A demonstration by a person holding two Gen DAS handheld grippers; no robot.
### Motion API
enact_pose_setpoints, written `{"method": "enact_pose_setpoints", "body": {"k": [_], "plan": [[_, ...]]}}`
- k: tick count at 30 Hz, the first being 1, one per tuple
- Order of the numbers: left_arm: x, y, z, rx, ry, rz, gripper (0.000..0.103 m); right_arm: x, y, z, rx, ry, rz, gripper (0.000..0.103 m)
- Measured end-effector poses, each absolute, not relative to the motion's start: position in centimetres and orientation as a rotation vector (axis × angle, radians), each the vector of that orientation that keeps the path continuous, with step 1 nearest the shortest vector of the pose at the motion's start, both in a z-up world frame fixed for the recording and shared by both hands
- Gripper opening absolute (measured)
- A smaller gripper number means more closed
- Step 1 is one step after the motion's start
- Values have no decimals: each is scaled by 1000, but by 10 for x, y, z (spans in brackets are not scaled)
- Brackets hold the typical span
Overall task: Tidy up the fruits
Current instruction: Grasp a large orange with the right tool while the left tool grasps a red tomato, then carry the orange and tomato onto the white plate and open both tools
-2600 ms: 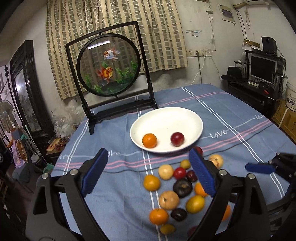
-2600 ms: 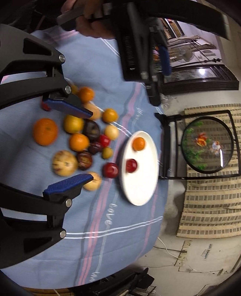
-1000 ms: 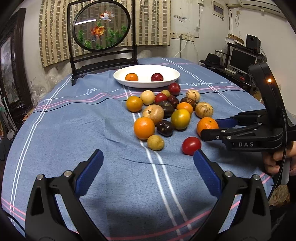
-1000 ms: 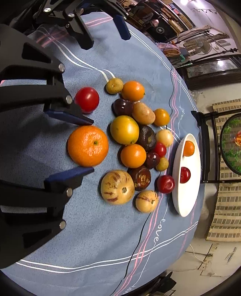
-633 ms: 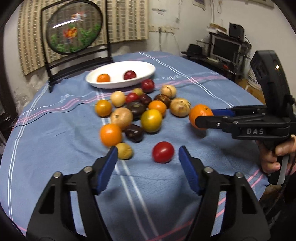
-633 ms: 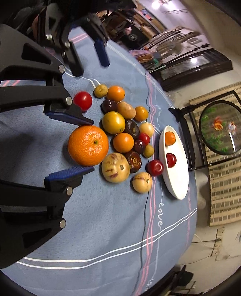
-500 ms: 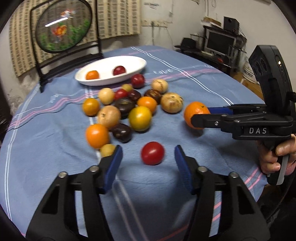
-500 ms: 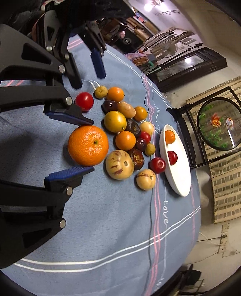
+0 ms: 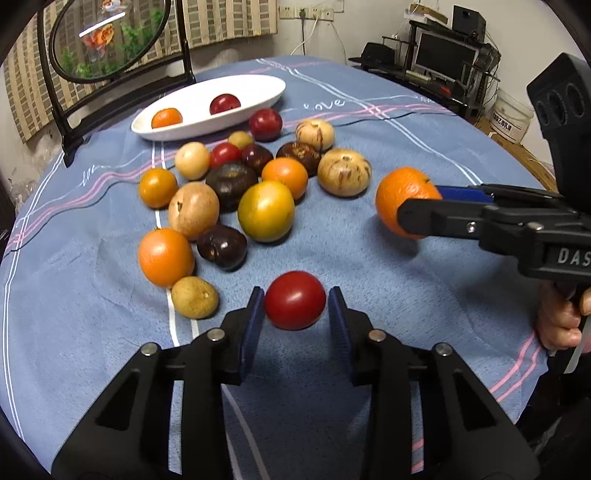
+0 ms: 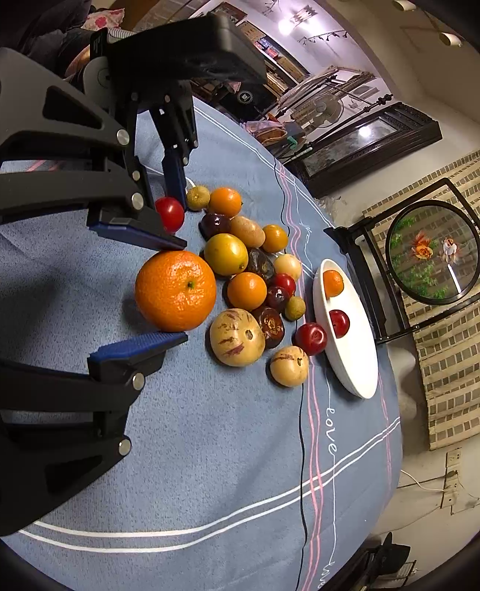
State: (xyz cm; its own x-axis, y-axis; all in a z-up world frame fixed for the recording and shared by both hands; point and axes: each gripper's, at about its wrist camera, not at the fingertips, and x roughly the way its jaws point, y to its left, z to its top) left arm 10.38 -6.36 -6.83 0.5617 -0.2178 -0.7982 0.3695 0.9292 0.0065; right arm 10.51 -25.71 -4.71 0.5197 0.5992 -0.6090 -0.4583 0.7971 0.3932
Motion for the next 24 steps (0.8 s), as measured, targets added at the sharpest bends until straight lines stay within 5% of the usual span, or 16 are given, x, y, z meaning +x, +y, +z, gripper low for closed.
{"method": "enact_pose_setpoints", "body": {"k": [17, 24], "plan": [[102, -53, -61, 103, 901, -386, 33, 106, -255, -47, 168, 809, 614, 44], [117, -26, -5, 46, 832, -433, 33, 124, -258, 3, 210, 725, 668, 45]]}}
